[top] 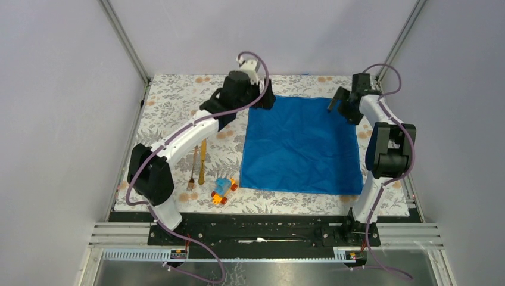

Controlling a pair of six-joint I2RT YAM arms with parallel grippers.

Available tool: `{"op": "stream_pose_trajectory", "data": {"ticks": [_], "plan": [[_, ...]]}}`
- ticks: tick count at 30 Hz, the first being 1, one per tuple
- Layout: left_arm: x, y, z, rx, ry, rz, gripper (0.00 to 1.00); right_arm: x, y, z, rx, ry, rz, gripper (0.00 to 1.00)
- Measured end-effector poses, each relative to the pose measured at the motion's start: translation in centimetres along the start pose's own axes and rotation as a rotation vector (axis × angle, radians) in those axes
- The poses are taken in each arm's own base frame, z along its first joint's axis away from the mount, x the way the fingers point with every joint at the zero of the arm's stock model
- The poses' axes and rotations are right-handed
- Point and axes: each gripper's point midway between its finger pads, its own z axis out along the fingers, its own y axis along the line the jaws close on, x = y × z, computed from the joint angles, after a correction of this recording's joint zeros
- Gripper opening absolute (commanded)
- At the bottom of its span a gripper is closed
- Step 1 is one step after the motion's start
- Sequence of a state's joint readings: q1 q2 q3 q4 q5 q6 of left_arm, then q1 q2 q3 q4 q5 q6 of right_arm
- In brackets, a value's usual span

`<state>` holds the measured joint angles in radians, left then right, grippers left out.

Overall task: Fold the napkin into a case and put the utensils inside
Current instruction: Smooth out the napkin at the center of the board.

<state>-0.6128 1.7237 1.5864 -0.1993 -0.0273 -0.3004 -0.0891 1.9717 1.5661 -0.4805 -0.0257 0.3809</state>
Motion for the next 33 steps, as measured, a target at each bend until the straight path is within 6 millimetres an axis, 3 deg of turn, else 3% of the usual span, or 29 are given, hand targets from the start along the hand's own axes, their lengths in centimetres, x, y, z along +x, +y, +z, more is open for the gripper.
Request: {"op": "stream_pose_trajectory", "data": {"ticks": [2, 5, 7, 9, 11, 13, 17, 21, 28, 33], "plan": [[4.4, 0.1, 0.2, 0.034, 0.081, -0.065, 0.93, 2.7, 0.8, 0.2, -0.025, 0.046, -0.013, 0.97], [13.4, 0.9, -0.3, 0.045, 0.277, -0.171, 0.96, 6.7, 2.0, 0.4, -0.061, 0.118, -0.025, 0.97], [18.6, 1.2, -1.5, 0.034, 0.395, -0.220, 0.96, 8.2, 2.2, 0.7, -0.063, 0.143, -0.038, 0.98], [21.7, 0.9, -2.8, 0.031, 0.467, -0.238, 0.96, 8.3, 1.8, 0.9, -0.048, 0.138, -0.059, 0.98], [23.1, -0.7, -4.4, 0.061, 0.502, -0.236, 0.96, 7.2, 1.5, 1.2, -0.033, 0.121, -0.080, 0.98], [22.5, -2.8, -6.1, 0.119, 0.488, -0.223, 0.97, 5.5, 1.5, 1.8, -0.037, 0.090, -0.093, 0.98], [18.7, -6.6, -9.5, 0.246, 0.384, -0.209, 0.99, 2.8, 0.7, 2.9, -0.032, 0.037, -0.098, 0.99], [15.0, -7.9, -12.4, 0.320, 0.289, -0.218, 0.99, 0.1, 0.4, 4.7, -0.020, 0.001, -0.093, 0.98], [11.7, -7.4, -17.0, 0.320, 0.194, -0.207, 0.99, -3.5, 0.2, 8.2, -0.016, -0.033, -0.068, 0.97], [10.5, -5.8, -18.5, 0.256, 0.140, -0.183, 0.99, -4.6, -0.1, 9.8, -0.010, -0.032, -0.047, 0.96]]}}
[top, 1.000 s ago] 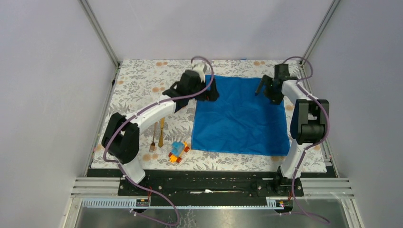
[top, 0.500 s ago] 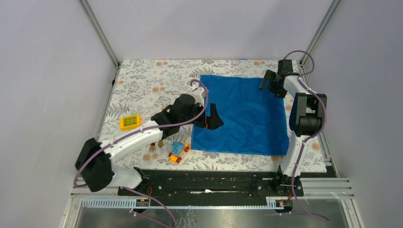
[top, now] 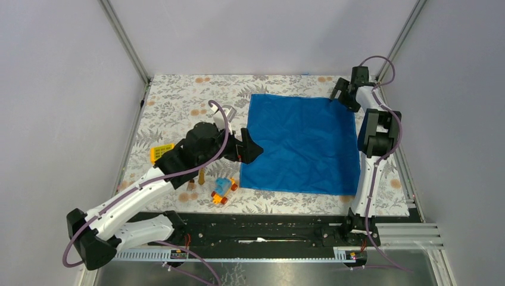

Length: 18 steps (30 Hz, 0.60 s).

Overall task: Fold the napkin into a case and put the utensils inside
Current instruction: Smooth out the napkin at the center of the board.

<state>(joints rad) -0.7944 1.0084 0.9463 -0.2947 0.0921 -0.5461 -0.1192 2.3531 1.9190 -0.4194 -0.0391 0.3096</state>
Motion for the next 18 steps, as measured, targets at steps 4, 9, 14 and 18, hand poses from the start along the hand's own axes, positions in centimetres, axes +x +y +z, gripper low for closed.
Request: {"op": "stream_pose_trajectory", "data": {"ticks": [4, 9, 14, 18], "plan": [[0.1, 0.7, 0.3, -0.033, 0.000, 0.018, 0.99, -1.5, 0.2, 1.2, -0.004, -0.020, 0.004, 0.96], [1.5, 1.9, 2.1, -0.064, 0.055, 0.035, 0.99, -3.4, 0.4, 2.5, -0.012, -0.056, -0.001, 0.96], [3.8, 3.2, 4.3, -0.095, 0.148, 0.045, 0.99, -5.6, 0.4, 3.8, -0.024, -0.103, -0.010, 0.96], [4.4, 3.4, 5.3, -0.094, 0.181, 0.053, 0.99, -6.8, 0.6, 4.6, -0.036, -0.136, -0.010, 0.96]]}}
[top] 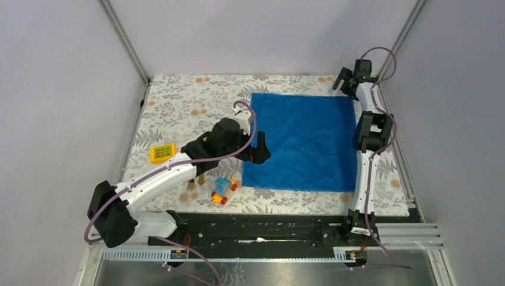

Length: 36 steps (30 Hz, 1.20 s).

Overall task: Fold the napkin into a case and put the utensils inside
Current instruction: Smooth out the napkin at the center of the board.

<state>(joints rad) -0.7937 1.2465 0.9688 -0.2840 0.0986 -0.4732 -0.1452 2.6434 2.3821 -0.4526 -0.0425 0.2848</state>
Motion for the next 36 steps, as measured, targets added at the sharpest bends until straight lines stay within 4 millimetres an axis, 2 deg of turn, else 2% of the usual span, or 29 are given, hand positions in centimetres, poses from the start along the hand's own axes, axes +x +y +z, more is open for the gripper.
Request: {"op": "stream_pose_trajectory", "data": {"ticks": [6, 14, 17, 19, 21, 24, 27, 29, 30, 31, 33, 34, 36], "plan": [[-1.3, 0.1, 0.9, 0.009, -0.017, 0.012, 0.99, -1.9, 0.3, 1.5, -0.029, -0.068, 0.016, 0.97], [-2.9, 3.6, 3.5, -0.039, -0.012, -0.043, 0.99, -4.6, 1.4, 3.1, -0.129, -0.176, 0.064, 0.99], [-3.3, 4.2, 4.7, -0.034, 0.010, -0.053, 0.99, -4.6, 1.5, 3.0, -0.135, -0.173, 0.070, 1.00], [-3.2, 4.0, 4.8, -0.016, 0.020, -0.051, 0.99, -3.6, 1.4, 2.1, -0.115, -0.139, 0.071, 1.00], [-3.3, 3.3, 4.5, 0.017, 0.016, -0.047, 0.99, -1.5, 1.2, -0.5, -0.060, -0.057, 0.074, 1.00], [-3.5, 2.2, 3.3, 0.070, -0.002, -0.038, 0.99, 1.4, 1.6, -7.0, 0.004, 0.031, 0.078, 1.00], [-3.7, 0.8, 1.1, 0.126, -0.029, -0.024, 0.99, 3.1, 2.0, -15.8, 0.032, 0.031, 0.095, 1.00], [-4.1, -0.2, -0.4, 0.165, -0.055, -0.012, 0.99, 3.3, 1.7, -22.3, 0.039, -0.036, 0.104, 1.00], [-4.3, -0.7, -1.2, 0.185, -0.069, -0.007, 0.99, 3.4, 1.1, -24.6, 0.051, -0.067, 0.112, 1.00], [-4.5, -1.2, -2.1, 0.206, -0.081, -0.001, 0.99, 3.4, 0.2, -27.1, 0.067, -0.111, 0.130, 0.99], [-4.8, -2.2, -3.5, 0.242, -0.105, 0.005, 0.99, 4.1, -2.5, -30.4, 0.117, -0.169, 0.177, 0.95], [-4.9, -2.6, -4.3, 0.262, -0.116, 0.006, 0.99, 4.8, -4.4, -31.5, 0.151, -0.184, 0.209, 0.92], [-5.1, -3.5, -5.7, 0.298, -0.134, 0.004, 0.99, 7.6, -9.0, -32.1, 0.266, -0.164, 0.286, 0.90]]}}
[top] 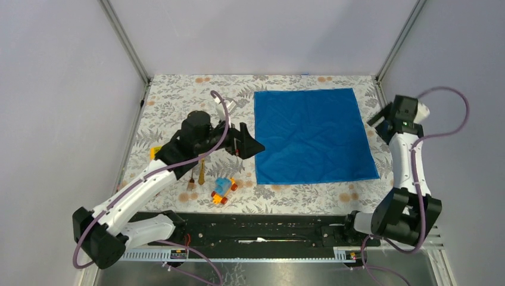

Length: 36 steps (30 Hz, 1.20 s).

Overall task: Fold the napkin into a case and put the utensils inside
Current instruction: Smooth out the napkin at the center of the board, then pick up the flattened napkin from the center of the board.

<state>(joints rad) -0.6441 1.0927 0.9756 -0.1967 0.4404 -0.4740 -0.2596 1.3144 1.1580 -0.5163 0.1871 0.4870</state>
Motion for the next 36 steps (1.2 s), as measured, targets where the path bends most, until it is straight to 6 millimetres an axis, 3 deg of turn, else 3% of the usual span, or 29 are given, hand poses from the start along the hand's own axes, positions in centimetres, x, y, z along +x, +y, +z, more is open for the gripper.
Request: {"op": "stream_pose_trajectory", "data": {"ticks": [4, 7, 11, 20, 29, 36], "plan": [[-0.4, -1.8, -1.8, 0.045, -0.025, -0.018, 0.99, 5.2, -9.2, 2.3, 0.281, 0.134, 0.098, 0.88], [-0.4, -2.6, -2.6, 0.063, -0.037, -0.044, 0.99, 8.2, -13.2, 2.5, 0.396, 0.220, 0.141, 0.82], [-0.4, -3.0, -2.8, 0.076, -0.034, -0.081, 0.99, 9.7, -16.1, 2.5, 0.447, 0.257, 0.198, 0.74], [0.3, -3.1, -3.0, 0.072, -0.017, -0.127, 0.99, 11.6, -16.2, 3.4, 0.412, 0.315, 0.171, 0.66], [0.4, -3.1, -2.9, 0.072, -0.014, -0.133, 0.99, 14.0, -14.7, 5.2, 0.356, 0.404, 0.099, 0.58], [0.6, -3.0, -2.6, 0.070, -0.004, -0.141, 0.99, 13.8, -14.3, 5.6, 0.344, 0.391, 0.076, 0.57]]}}
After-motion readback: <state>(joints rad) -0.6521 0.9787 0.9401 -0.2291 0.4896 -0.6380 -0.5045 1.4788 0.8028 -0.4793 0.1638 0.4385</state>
